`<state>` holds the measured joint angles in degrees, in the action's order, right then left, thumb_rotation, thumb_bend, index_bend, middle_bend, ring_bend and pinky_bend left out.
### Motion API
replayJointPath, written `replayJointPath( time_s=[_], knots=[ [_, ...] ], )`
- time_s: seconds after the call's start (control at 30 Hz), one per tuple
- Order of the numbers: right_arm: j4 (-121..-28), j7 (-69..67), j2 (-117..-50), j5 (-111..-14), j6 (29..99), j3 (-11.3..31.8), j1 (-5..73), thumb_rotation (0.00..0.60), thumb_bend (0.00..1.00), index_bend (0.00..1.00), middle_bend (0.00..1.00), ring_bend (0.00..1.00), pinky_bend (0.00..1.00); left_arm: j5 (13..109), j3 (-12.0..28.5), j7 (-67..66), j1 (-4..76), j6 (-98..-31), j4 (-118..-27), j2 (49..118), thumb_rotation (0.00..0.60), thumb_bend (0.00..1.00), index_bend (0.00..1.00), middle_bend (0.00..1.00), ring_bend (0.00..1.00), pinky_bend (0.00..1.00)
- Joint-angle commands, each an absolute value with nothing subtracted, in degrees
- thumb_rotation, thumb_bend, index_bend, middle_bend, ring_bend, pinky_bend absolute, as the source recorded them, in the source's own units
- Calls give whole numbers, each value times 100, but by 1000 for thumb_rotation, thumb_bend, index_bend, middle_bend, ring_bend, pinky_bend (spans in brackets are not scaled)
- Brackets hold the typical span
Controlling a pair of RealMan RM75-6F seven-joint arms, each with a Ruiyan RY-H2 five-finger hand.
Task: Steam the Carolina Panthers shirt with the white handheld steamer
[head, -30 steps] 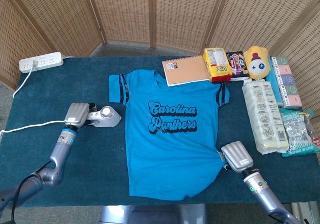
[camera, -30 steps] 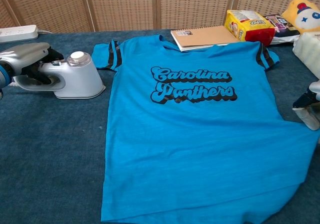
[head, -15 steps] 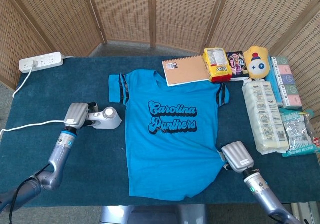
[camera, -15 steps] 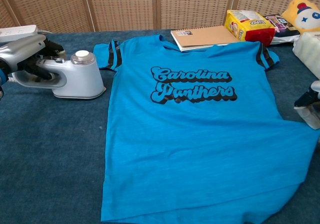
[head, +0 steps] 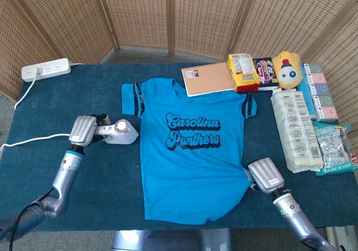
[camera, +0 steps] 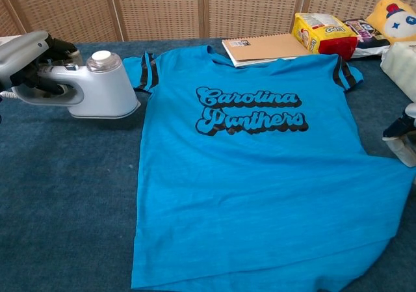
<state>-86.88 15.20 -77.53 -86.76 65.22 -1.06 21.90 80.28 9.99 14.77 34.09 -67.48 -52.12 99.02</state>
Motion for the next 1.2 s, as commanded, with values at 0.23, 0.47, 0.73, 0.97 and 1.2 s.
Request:
replayJointPath(
  time_s=[0.23,0.47,0.73,0.97,1.2],
  knots=[
    [-8739,1543,-7722,-8680,6546,-97,2187,600,319,713,656,647,687,8185,1045,1472,3569,-6861,-5213,9983,583,437,517,625,595,719],
    [-8813,1562,-7659,-8690,6621,-108,2142,600,318,713,656,647,687,8240,1143,1451,3940,-6698,-4960,10367,587,437,516,624,595,719],
    [-8881,1554,-7576,-8698,6685,-123,2090,600,319,713,658,648,687,8319,1165,1594,4331,-6587,-4284,11075,597,433,517,624,595,718],
    [-8911,1520,-7519,-8708,6752,-132,2039,600,319,713,658,650,688,8415,1068,1646,4586,-6440,-3824,11543,598,433,516,624,595,714],
    [-8924,1492,-7474,-8715,6803,-140,1993,600,319,712,658,650,688,8557,945,1663,4773,-6400,-3593,11838,597,433,516,624,595,714]
  ],
)
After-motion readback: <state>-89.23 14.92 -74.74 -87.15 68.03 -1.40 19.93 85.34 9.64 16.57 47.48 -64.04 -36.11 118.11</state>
